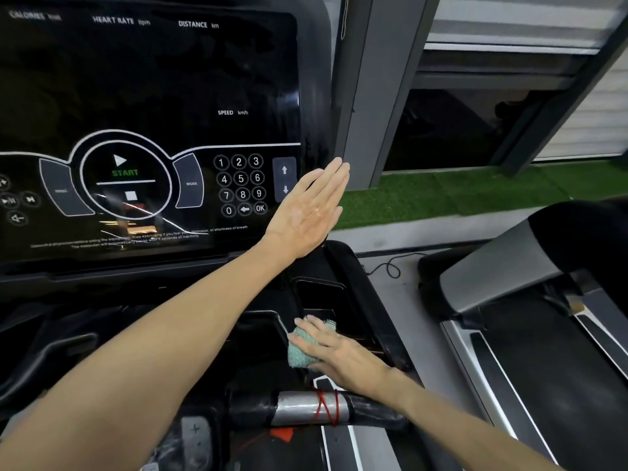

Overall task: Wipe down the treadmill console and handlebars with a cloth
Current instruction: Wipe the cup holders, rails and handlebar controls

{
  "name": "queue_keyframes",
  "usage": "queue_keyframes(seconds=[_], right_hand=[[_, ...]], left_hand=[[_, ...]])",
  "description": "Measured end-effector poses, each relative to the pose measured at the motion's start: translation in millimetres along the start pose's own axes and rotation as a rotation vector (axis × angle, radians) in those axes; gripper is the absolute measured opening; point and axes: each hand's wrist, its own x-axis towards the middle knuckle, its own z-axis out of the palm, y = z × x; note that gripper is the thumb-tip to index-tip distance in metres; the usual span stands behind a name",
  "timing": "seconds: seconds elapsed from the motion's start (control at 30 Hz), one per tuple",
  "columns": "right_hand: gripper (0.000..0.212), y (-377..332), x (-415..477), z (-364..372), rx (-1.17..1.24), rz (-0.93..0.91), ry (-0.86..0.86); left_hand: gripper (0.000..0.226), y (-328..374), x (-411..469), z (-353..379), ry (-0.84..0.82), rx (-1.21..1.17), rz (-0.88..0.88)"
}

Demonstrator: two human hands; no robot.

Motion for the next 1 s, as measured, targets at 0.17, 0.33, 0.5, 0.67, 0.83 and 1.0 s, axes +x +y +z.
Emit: queue_keyframes(seconds=[0.17,0.33,0.5,0.67,0.83,1.0], right_hand=[[0.057,15,-25,-15,0.006,0.025,-0.072],[0.06,29,-53,-21,-0.028,0.142,-0.153],[0.061,-17,9,-15,0.015,0.116,-0.101],[0.059,-36,62,-2,0.253,0.466,-0.007],[0.057,-1,99,-20,0.253,0.499,0.041],[0.05,34,119,-26,-0.004,0.556,-0.024]], left_hand=[[0.058,-3,-1,-2,-0.005,0.014,0.003],[0.058,0,0,-1,-0.006,0.012,-0.014],[0.059,1,0,0,-0.02,0.01,-0.01],[0.059,0,-1,0,-0.014,0.0,-0.011],[0.059,0,-1,0,-0.011,-0.015,-0.012],[0.059,1,-1,-1,-0.013,-0.023,-0.016]])
